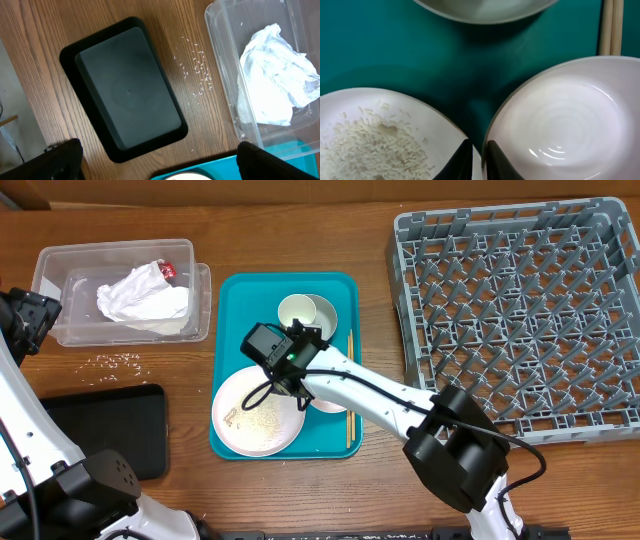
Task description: Sort waste into correct bins and load items into the dishwasher
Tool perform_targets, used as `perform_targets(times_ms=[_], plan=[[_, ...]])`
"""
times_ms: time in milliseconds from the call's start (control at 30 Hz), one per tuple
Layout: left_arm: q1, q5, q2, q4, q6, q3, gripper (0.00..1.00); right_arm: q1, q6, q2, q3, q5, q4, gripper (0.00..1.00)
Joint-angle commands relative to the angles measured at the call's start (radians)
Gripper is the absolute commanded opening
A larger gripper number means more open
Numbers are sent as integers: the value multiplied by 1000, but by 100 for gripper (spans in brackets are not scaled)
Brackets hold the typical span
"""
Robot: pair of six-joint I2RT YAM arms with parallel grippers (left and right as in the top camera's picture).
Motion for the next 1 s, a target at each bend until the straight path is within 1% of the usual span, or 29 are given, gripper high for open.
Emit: perform_targets(times_ms=[0,100,200,233,300,567,667,967], plan=[[0,0,10,-2,-21,0,100,0,1,-85,34,6,-7,11],[0,1,10,-2,-21,0,100,0,1,-128,35,6,-10,5],[0,1,10,-2,-21,0,100,-3,0,-171,35,7,-11,4],[0,1,10,-2,-21,0,100,-3,0,-181,35,7,-12,8],[0,1,10,-2,-21,0,100,-4,0,-190,35,7,-13,22],[0,1,10,-2,-21,0,100,-2,2,-158,-15,7,3,34],[0,1,10,-2,-21,0,100,-2,2,-125,-45,11,23,36],[0,1,10,-2,-21,0,100,5,-23,-13,-60,11,68,36]])
